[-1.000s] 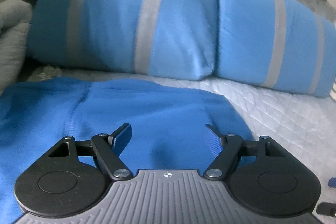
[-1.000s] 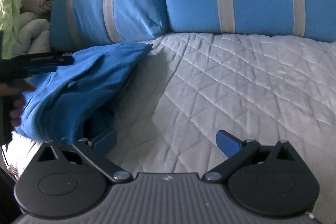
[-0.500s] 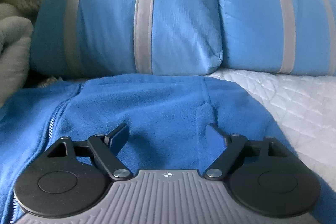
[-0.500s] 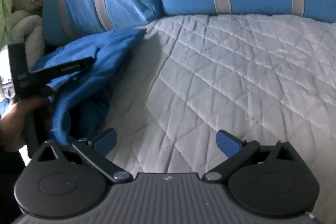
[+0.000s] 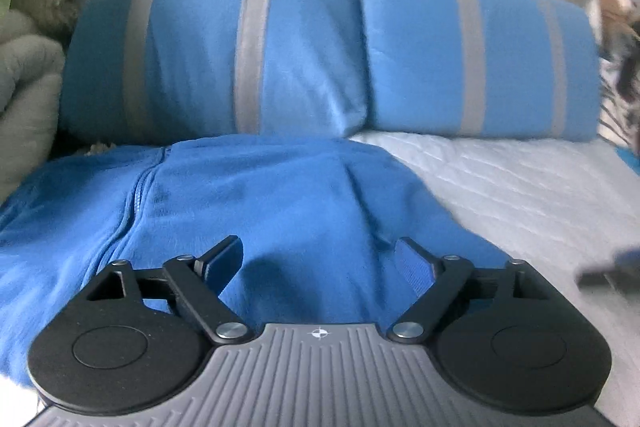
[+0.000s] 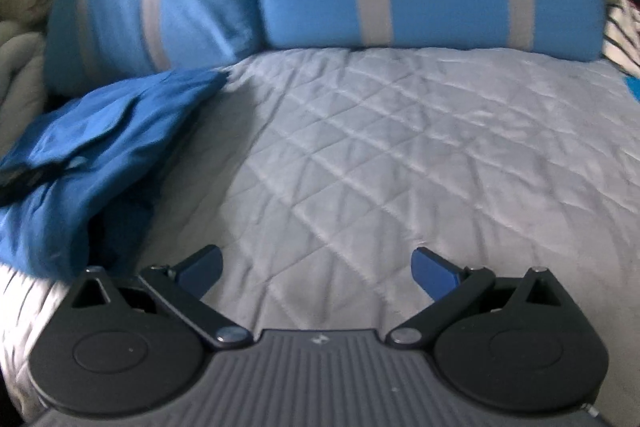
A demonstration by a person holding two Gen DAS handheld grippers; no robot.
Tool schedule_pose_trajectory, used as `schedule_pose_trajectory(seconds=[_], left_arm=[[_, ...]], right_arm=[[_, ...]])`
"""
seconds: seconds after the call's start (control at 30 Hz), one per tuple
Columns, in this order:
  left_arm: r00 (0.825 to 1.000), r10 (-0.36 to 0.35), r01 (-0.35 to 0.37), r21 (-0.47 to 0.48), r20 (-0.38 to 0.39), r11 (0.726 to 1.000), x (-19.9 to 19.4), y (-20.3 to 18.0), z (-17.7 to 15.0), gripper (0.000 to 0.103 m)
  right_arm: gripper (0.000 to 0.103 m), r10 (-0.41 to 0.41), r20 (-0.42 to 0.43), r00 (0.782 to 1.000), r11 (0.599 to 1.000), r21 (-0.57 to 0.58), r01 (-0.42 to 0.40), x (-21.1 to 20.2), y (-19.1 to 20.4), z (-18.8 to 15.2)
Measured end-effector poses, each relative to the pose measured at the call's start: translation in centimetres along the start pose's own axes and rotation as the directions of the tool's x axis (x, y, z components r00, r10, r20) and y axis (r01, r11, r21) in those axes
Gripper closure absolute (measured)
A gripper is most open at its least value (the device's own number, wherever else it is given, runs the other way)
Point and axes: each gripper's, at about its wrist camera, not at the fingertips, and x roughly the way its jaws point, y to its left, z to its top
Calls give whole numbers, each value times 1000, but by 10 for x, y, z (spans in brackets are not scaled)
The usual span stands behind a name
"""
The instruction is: Fold clothes
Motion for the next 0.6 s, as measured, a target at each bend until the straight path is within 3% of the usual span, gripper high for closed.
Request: schedule_pose_trajectory(seconds=[0.1, 0.23, 0.33, 0.4, 0.47, 0.6], left_arm=[[999, -45, 45, 37, -11, 998, -22, -15, -16, 19], [994, -73, 77, 58, -81, 995, -21, -35, -34, 18], [996, -26, 29, 35, -83, 999, -10, -43, -46, 11], [995, 29, -21, 83, -94, 996, -7, -57, -52, 6], [986, 77, -62, 100, -151, 993, -6, -71, -59, 5], [978, 81, -97, -73, -193, 993, -4, -68, -63, 4]], right_arm=[[1, -29, 0, 1000, 999, 36, 29, 0, -8, 1], [1, -67, -2, 998, 994, 83, 67, 0, -18, 3], [1, -78, -13, 997, 992, 96, 78, 2, -21, 2], [1, -88, -20, 996, 993, 77, 89, 3, -20, 2], [1, -96, -26, 995, 994, 59, 97, 4, -18, 1], [1, -107, -33, 994, 994, 34, 108, 5, -16, 0]])
